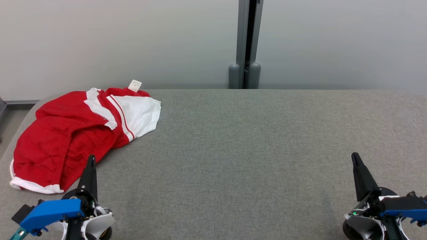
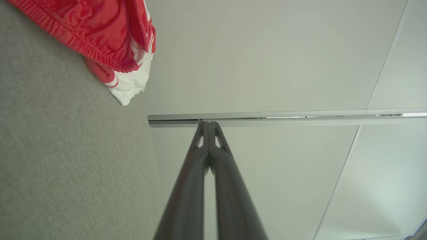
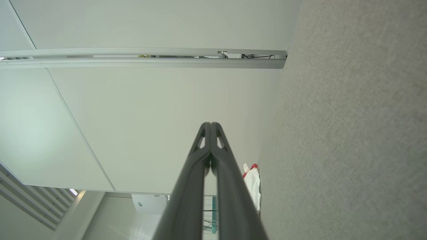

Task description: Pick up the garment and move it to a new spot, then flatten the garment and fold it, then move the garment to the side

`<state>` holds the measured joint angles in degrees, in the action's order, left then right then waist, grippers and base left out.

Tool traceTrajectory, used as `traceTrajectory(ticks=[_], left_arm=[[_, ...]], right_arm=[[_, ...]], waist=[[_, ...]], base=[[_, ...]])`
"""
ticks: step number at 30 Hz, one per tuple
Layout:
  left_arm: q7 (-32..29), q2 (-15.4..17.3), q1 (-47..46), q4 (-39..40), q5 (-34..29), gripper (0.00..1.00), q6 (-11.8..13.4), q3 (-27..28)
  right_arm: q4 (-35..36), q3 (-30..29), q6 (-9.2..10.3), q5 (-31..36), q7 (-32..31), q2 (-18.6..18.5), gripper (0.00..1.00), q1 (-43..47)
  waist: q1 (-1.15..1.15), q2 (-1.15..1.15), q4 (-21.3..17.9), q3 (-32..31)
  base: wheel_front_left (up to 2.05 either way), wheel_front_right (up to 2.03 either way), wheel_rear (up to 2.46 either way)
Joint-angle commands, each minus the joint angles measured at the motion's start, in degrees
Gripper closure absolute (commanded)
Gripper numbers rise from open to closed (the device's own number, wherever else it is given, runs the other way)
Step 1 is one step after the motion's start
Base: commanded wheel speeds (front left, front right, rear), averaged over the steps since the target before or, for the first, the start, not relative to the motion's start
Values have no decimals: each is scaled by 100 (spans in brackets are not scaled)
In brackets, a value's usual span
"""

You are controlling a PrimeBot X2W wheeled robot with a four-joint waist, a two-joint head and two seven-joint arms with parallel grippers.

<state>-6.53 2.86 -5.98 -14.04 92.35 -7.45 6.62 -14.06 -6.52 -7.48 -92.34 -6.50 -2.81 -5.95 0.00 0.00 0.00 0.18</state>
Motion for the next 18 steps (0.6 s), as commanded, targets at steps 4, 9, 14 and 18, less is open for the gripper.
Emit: traceTrajectory(ticks=[4, 9, 14, 18], left_arm=[[-7, -12, -73, 3, -10, 100, -32, -1], [-7, -12, -73, 3, -10, 100, -32, -1], [-7, -12, -74, 3, -10, 100, -32, -1], [9, -7, 70, -87, -1, 0, 2, -7]], right_arm=[[18, -6, -3, -6, -12, -20, 100, -74], [18, -6, -3, -6, -12, -20, 100, -74], [18, -6, -3, -6, -12, -20, 100, -74], [-84, 12, 1, 1, 5, 14, 0, 73]], waist=[[0, 0, 0, 0], [0, 0, 0, 0], [0, 0, 0, 0], [0, 0, 0, 0]], base=[[0, 0, 0], [0, 0, 0], [0, 0, 0], [0, 0, 0]])
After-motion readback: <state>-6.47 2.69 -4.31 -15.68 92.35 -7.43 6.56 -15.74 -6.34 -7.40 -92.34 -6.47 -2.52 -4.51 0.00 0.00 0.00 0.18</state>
